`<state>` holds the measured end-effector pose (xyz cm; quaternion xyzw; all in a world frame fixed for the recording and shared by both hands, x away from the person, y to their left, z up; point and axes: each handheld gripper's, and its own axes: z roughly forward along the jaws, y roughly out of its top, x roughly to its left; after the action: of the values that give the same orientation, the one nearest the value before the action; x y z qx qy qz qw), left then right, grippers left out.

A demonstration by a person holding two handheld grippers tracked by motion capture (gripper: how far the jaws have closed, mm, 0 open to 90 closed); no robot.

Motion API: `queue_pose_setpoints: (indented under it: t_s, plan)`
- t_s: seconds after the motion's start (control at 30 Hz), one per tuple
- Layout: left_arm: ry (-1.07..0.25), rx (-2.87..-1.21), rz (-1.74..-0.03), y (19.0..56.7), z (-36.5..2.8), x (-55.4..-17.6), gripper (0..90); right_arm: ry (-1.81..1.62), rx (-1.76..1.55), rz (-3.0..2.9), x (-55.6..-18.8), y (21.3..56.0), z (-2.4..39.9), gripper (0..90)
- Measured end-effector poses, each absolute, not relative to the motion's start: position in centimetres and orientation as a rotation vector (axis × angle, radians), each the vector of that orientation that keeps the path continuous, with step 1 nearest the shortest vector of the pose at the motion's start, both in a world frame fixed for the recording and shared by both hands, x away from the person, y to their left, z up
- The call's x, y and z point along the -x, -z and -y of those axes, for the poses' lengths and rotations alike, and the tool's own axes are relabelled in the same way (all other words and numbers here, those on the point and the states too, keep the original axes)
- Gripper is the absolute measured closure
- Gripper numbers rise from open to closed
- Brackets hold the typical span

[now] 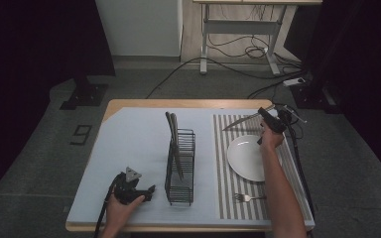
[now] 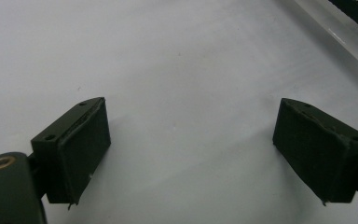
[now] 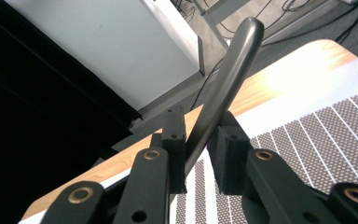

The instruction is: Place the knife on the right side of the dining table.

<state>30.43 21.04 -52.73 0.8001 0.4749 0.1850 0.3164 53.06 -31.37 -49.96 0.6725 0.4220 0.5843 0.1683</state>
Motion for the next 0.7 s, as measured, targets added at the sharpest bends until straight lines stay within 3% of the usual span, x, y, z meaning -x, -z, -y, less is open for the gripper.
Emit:
queue_pose_setpoints:
  t_s: [0.7]
  plan:
    - [-0.488, -2.106, -1.251, 52.73, -21.03, -30.43, 10.6, -1.674, -2.016, -1.155, -53.14, 50.98, 32.14, 76.4]
